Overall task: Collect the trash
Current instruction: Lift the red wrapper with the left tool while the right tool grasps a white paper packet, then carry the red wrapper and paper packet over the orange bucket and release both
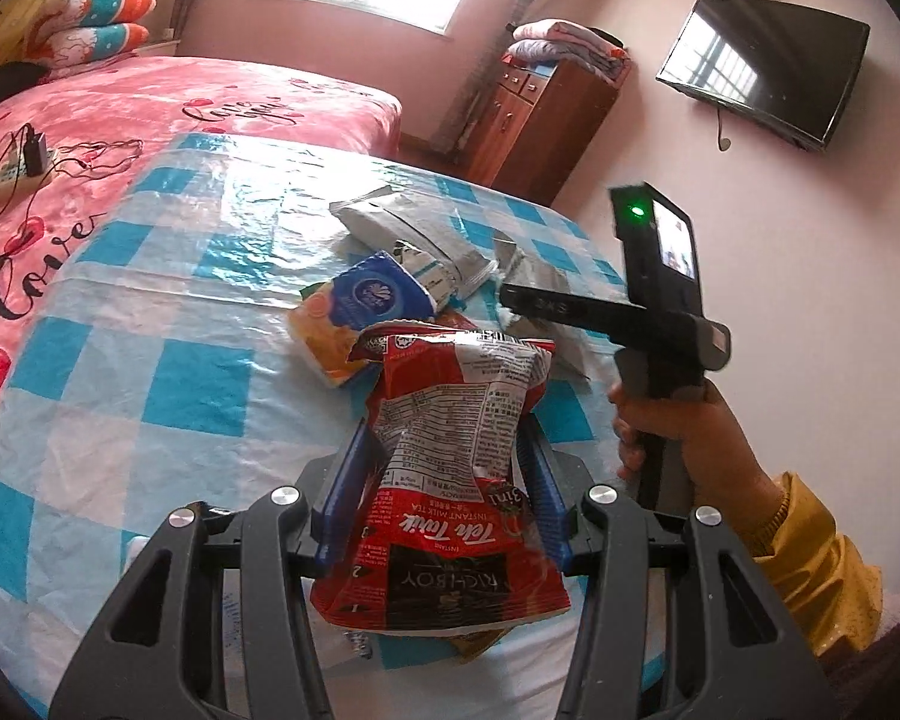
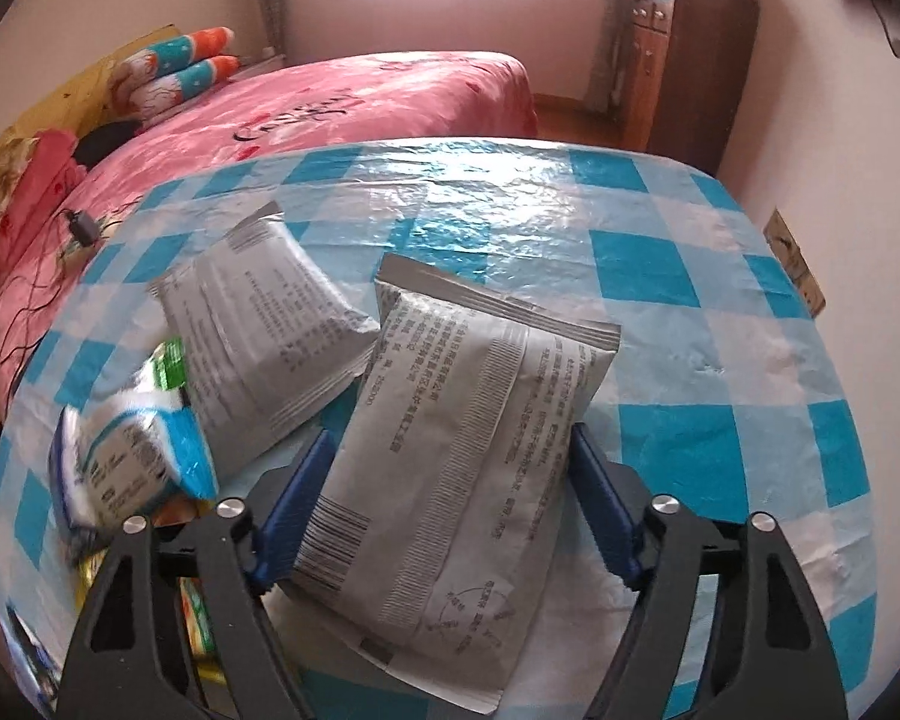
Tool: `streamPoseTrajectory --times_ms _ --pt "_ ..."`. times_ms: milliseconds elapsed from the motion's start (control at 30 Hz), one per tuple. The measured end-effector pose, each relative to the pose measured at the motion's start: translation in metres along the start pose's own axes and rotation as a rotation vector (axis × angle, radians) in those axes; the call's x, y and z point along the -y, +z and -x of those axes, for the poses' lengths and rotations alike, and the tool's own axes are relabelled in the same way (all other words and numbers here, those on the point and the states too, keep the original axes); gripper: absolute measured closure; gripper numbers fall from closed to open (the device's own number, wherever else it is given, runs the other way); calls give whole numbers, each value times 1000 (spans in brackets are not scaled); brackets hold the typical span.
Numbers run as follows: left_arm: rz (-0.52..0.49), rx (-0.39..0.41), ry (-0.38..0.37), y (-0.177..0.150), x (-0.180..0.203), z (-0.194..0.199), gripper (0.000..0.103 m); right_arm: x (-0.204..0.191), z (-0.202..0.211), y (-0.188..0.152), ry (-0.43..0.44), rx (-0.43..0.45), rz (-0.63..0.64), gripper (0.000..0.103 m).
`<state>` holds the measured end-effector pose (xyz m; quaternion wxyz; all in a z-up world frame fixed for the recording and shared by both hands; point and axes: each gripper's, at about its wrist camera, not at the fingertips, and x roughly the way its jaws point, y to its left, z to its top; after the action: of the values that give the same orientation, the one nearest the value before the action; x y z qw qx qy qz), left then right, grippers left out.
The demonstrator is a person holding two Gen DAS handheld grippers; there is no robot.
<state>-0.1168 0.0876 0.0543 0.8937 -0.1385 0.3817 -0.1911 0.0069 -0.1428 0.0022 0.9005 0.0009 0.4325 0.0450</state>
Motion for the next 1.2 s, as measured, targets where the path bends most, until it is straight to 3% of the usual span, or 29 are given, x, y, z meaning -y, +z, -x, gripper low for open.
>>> streamPoseTrajectory --times_ms 133,333,733,933,1200 --pt "12 5 11 -3 -5 3 52 11 11 -8 69 22 -27 37" --pt "30 13 18 -5 -12 8 52 17 26 -21 101 43 -51 42" --pt "53 67 37 -7 -21 28 52 6 88 -20 187 147 -48 44" --pt "71 102 60 -10 -33 46 52 -23 112 -16 282 164 -8 44" --pt "121 159 129 -18 -64 80 52 -94 129 -20 493 114 91 44"
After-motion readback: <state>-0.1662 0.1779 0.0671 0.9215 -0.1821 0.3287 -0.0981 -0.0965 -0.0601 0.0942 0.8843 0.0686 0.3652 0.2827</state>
